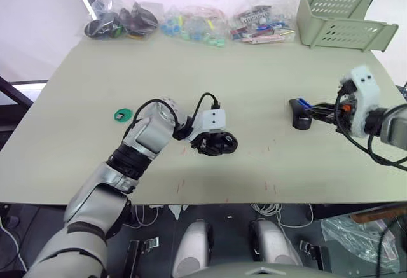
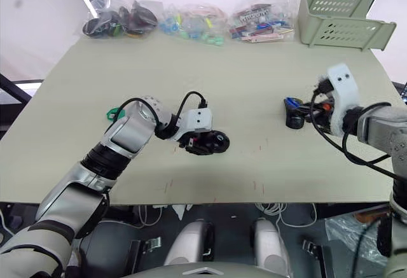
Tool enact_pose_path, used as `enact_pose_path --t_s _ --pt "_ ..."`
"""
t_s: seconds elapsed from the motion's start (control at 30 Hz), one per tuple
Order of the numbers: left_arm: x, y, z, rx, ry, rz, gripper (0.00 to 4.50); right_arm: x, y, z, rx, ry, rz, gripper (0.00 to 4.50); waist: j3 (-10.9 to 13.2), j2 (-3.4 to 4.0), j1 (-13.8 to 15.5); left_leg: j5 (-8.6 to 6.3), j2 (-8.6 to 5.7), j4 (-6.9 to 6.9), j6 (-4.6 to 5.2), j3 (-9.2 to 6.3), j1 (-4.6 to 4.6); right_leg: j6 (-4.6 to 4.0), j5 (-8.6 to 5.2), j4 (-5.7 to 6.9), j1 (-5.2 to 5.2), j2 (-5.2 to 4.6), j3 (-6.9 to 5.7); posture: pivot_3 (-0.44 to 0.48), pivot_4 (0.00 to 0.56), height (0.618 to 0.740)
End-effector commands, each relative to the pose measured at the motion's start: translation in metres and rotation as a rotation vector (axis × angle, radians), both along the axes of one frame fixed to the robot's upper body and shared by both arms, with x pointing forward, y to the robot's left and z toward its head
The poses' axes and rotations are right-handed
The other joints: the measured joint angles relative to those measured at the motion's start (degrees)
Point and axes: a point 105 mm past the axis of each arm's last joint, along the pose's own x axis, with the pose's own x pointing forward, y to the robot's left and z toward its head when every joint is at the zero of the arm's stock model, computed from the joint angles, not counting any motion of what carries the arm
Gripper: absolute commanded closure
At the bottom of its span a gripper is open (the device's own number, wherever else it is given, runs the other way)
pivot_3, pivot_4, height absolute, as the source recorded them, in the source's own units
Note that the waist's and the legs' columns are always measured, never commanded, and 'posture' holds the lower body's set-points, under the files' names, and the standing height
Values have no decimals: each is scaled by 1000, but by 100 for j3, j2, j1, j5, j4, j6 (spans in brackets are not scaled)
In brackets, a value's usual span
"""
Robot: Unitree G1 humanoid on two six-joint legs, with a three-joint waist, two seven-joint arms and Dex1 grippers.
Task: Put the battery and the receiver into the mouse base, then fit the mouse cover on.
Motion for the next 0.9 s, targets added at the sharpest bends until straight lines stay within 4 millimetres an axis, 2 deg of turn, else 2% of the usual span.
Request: enact_pose_path --t_s 0.03,0.13,0.23,0.33,0.47,0.63,0.9 --pt "-4 -3 -5 26 13 -14 1595 -4 32 -18 13 82 67 4405 -1 -2 -1 0 0 -1 0 1 0 -2 0 -1 0 -1 1 0 150 740" --pt "-4 -1 -7 42 18 -16 1595 2 56 -31 73 142 76 4405 2 2 -2 0 -3 -1 0 15 -7 0 1 -2 -8 -5 13 0 150 740" --pt "-5 1 -9 67 22 -16 1595 1 67 -47 34 195 71 4405 -1 -4 -12 0 -6 -2 0 18 -11 1 2 -7 -9 -9 15 0 150 740" --pt "-5 4 -11 82 26 -11 1595 2 73 -51 38 218 66 4405 -1 -4 -22 0 -5 -5 0 17 -12 1 2 -6 -12 -8 14 0 150 740" --pt "-5 8 -18 106 43 4 1595 -6 94 -53 41 245 148 4405 -1 -3 -57 0 -1 -10 0 15 -1 2 2 2 -12 -1 14 0 150 740" --pt "-6 8 -19 108 43 3 1595 -14 107 -55 62 297 211 4405 -2 -3 -100 1 1 -10 1 15 0 1 2 3 -10 -1 14 0 150 740" --pt "-7 6 -20 105 45 -1 1595 -12 116 -62 50 354 191 4405 -2 -3 -124 1 1 -10 1 14 -1 2 2 0 -10 -2 14 0 150 740"
